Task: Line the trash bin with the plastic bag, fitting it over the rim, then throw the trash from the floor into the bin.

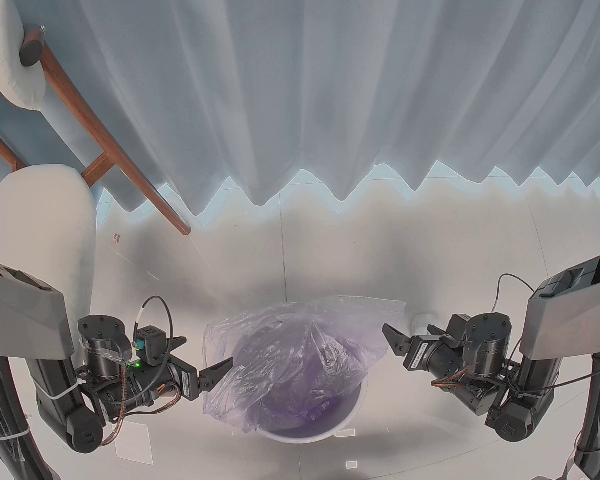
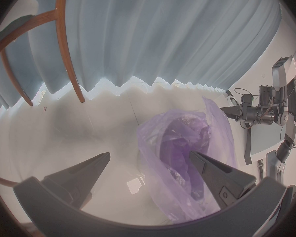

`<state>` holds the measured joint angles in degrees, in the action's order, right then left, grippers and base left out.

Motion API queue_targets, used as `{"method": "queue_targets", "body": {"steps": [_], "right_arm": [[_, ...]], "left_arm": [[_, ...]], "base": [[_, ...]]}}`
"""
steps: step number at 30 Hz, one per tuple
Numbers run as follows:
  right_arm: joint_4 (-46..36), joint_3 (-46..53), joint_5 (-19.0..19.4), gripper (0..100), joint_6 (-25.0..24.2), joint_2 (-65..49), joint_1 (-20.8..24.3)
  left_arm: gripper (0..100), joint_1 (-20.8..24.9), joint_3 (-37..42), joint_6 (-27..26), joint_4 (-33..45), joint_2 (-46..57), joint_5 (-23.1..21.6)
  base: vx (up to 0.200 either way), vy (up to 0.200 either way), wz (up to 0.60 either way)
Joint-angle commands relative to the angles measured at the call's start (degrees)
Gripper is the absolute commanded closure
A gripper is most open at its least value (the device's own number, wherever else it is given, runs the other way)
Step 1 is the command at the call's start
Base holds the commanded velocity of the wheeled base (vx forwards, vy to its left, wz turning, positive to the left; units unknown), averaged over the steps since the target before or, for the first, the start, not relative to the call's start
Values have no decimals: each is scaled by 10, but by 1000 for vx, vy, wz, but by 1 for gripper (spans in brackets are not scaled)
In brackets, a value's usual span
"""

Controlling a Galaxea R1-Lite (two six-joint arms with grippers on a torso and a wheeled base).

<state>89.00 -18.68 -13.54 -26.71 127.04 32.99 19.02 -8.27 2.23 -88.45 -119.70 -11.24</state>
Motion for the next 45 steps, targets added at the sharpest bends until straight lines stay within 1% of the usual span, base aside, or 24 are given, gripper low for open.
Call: {"method": "queue_targets", "body": {"steps": [1,4,13,18,20,22,23,26,27,29,31,34,35,36,40,43,45], "right_arm": [[9,-1,0,0,0,1,0],[9,-2,0,0,0,4,0],[9,-3,0,0,0,4,0],[9,-3,0,0,0,4,0],[9,-2,1,0,-2,5,8],[10,-2,2,0,-10,1,28],[10,-2,2,0,-10,1,28],[9,-2,1,0,-43,-14,75],[9,-3,1,0,-48,-20,86],[7,-15,5,0,-50,-26,92],[6,-32,13,0,-46,-22,92],[2,-56,21,0,-45,-31,84],[1,-57,22,0,-44,-31,83],[-16,-78,30,0,-45,-37,71],[-44,-113,34,0,-44,-43,54],[-43,-131,35,0,-20,-56,34],[-45,-130,46,0,10,-76,23]], "left_arm": [[0,1,4,1,-1,4,1],[0,9,11,-4,-1,4,7],[0,5,-11,-7,-2,-1,8],[0,3,-3,-8,-2,-4,8],[0,11,14,-19,-3,-3,3],[0,22,17,-27,-3,3,1],[0,22,17,-27,-3,3,1],[0,35,18,-35,-4,9,0],[0,37,18,-39,-4,14,0],[0,39,20,-43,-3,24,-2],[0,44,24,-44,-4,29,-8],[0,44,26,-44,-3,45,-36],[0,44,26,-44,-3,46,-37],[0,44,27,-45,-3,60,-51],[0,44,25,-45,-3,76,-63],[0,33,19,-44,-3,96,-78],[0,25,14,-44,-3,124,-99]], "base": [[-200,0,0],[-200,0,0],[-200,0,0],[0,0,0],[0,0,0],[0,0,0],[0,0,0],[0,0,0],[0,0,0],[0,0,0],[0,0,0],[0,0,0],[0,0,0],[0,0,0],[0,0,0],[0,0,0],[0,0,0]]}}
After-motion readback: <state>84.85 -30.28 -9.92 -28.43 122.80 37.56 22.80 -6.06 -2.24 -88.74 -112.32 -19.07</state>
